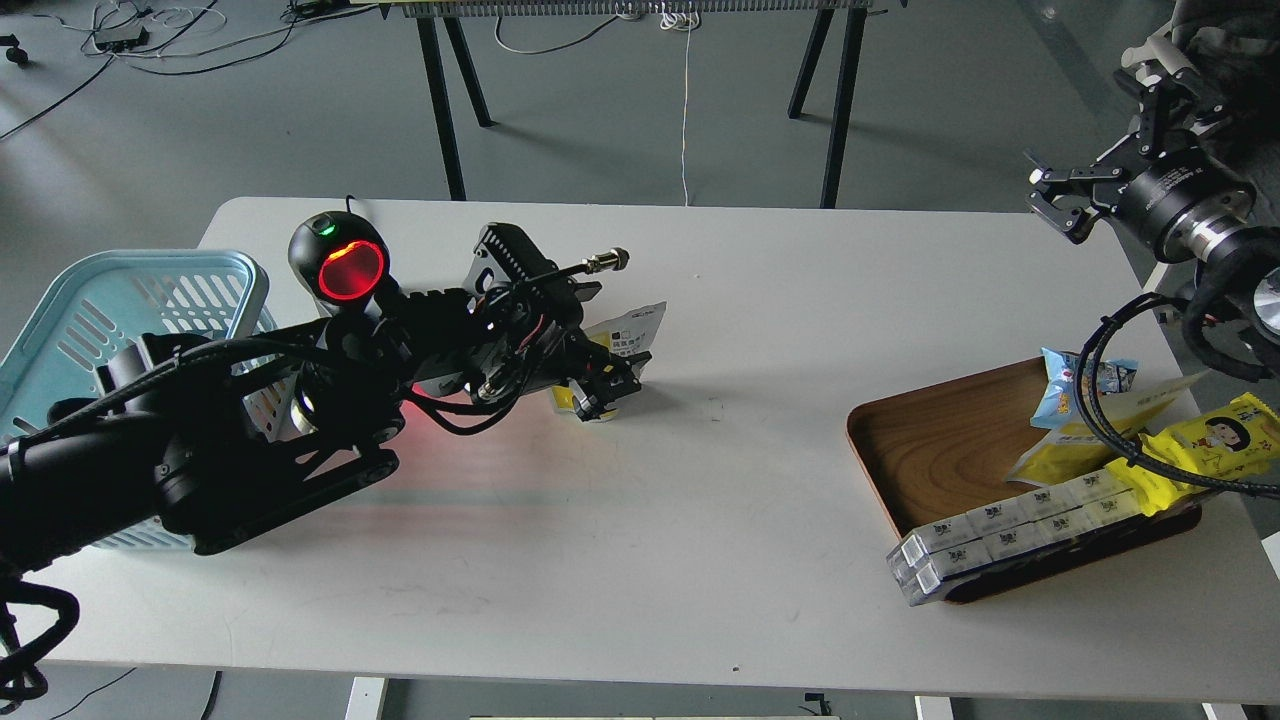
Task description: Scan snack and place in basket
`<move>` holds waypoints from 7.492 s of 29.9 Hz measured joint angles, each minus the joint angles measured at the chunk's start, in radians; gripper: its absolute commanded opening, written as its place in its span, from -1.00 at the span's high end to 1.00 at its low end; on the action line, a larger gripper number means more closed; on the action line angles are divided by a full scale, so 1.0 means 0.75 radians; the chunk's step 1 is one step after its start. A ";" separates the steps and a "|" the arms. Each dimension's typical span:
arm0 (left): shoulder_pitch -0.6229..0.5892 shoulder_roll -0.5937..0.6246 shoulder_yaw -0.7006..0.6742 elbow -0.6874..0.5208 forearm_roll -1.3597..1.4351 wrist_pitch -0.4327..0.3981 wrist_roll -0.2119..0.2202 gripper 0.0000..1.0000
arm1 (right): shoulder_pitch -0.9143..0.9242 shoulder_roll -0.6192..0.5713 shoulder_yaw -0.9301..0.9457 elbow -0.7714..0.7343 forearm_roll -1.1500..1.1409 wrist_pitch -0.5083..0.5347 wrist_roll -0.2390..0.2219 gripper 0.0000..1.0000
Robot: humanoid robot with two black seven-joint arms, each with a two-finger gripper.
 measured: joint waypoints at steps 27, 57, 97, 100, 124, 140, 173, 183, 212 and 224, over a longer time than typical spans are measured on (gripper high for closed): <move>-0.007 0.017 0.005 -0.036 0.000 0.000 0.000 1.00 | -0.007 0.000 0.002 -0.002 0.000 0.001 0.000 -0.91; -0.172 0.428 -0.346 -0.352 -0.023 0.000 -0.076 1.00 | 0.010 0.000 0.006 0.004 0.000 -0.004 -0.002 -0.91; -0.095 0.745 -0.022 -0.360 -0.025 0.000 -0.146 1.00 | 0.011 0.000 0.002 0.002 0.000 -0.006 -0.002 -0.91; -0.080 0.741 -0.024 -0.360 -0.026 0.000 -0.153 1.00 | 0.010 0.000 0.002 0.002 0.000 -0.006 -0.002 -0.91; -0.090 1.079 -0.280 -0.359 -0.202 0.027 -0.301 1.00 | 0.001 0.001 0.002 -0.001 0.000 -0.004 -0.001 -0.91; -0.104 1.539 -0.116 -0.280 -0.429 0.162 -0.385 1.00 | 0.003 0.030 0.002 -0.004 -0.002 -0.004 0.000 -0.91; -0.089 1.424 0.577 -0.018 -0.469 0.674 -0.333 0.78 | -0.005 0.055 0.000 -0.012 -0.036 -0.004 0.000 -0.91; -0.089 1.423 0.579 -0.010 -0.467 0.677 -0.340 -0.97 | -0.005 0.055 0.002 -0.011 -0.046 -0.004 0.000 -0.91; -0.120 0.480 -0.501 0.334 -1.937 0.551 -0.140 -0.98 | -0.002 -0.034 0.112 0.137 -0.046 -0.001 0.002 -0.97; -0.093 0.013 -0.667 0.752 -2.449 0.537 -0.163 -0.99 | -0.083 -0.075 0.164 0.208 -0.041 0.000 0.006 -0.97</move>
